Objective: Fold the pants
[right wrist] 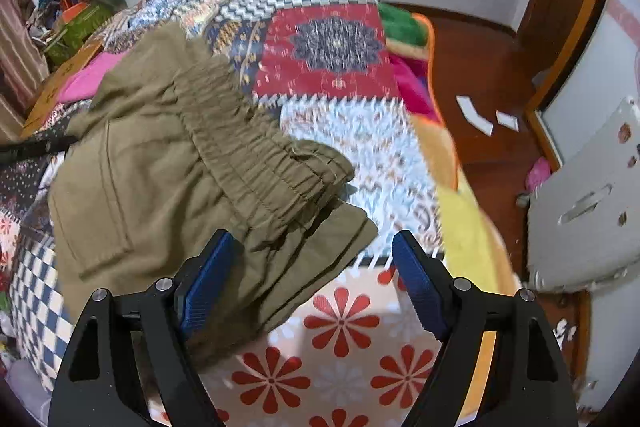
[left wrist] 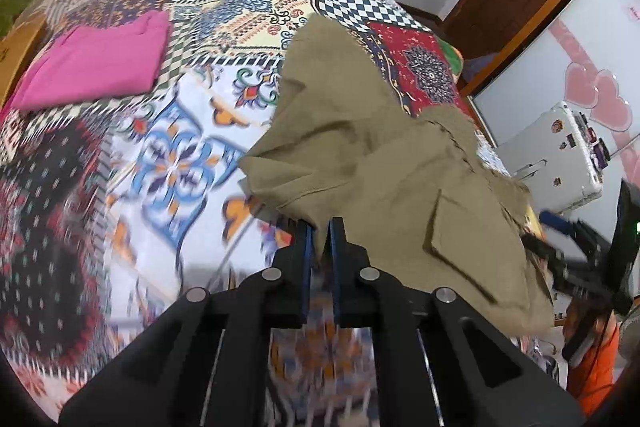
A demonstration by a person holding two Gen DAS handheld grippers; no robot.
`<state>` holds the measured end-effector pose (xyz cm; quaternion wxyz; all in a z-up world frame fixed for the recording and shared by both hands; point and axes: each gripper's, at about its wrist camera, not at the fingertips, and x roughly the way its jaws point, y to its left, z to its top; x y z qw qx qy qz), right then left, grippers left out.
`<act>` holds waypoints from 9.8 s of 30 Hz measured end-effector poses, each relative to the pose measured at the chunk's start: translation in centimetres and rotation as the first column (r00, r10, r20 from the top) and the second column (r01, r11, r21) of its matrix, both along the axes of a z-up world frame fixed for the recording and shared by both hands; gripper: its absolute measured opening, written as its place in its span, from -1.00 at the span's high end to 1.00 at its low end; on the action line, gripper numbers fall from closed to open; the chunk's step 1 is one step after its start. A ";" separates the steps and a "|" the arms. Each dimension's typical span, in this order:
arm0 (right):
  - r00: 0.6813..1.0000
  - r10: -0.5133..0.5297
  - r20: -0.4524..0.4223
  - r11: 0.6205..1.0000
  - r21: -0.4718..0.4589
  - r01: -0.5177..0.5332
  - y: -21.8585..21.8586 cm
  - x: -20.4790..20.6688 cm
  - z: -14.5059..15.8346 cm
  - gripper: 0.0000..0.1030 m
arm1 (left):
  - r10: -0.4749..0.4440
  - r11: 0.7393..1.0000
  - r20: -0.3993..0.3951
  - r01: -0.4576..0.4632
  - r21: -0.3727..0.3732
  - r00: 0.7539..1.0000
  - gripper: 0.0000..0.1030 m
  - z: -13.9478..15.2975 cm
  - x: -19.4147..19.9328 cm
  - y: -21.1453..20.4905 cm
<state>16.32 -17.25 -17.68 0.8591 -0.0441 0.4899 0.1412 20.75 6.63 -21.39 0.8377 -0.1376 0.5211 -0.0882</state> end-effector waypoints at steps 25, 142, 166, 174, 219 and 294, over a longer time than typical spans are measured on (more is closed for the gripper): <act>0.994 0.104 0.031 0.994 0.024 -0.104 4.8 -3.9 1.7 -0.51 | 0.093 0.996 0.055 -0.094 0.009 0.994 -0.09 2.0 -4.3 4.1; 0.981 0.085 -0.176 0.971 0.237 -0.041 3.0 2.2 -4.0 -0.72 | 0.161 0.976 -0.137 -0.178 -0.126 0.977 -0.99 -2.5 -3.1 3.5; 0.980 0.110 -0.167 0.938 0.343 -0.047 4.2 2.3 -3.9 0.38 | 0.129 0.972 -0.061 -0.139 -0.192 0.990 0.04 -1.5 -2.1 2.4; 0.989 0.093 -0.113 0.943 0.329 -0.051 3.8 2.4 -2.5 0.66 | 0.117 0.981 -0.001 -0.116 -0.154 0.993 0.55 0.7 -2.6 1.8; 0.944 0.235 0.233 0.896 0.326 -0.303 17.6 7.6 9.0 0.73 | 0.253 0.967 0.290 -0.232 -0.107 0.923 0.64 11.4 0.2 15.5; 0.923 0.385 -0.016 0.919 0.102 -0.382 37.9 18.6 -5.7 0.23 | 0.503 0.834 0.039 -0.496 0.243 0.864 -0.04 -5.7 10.6 43.3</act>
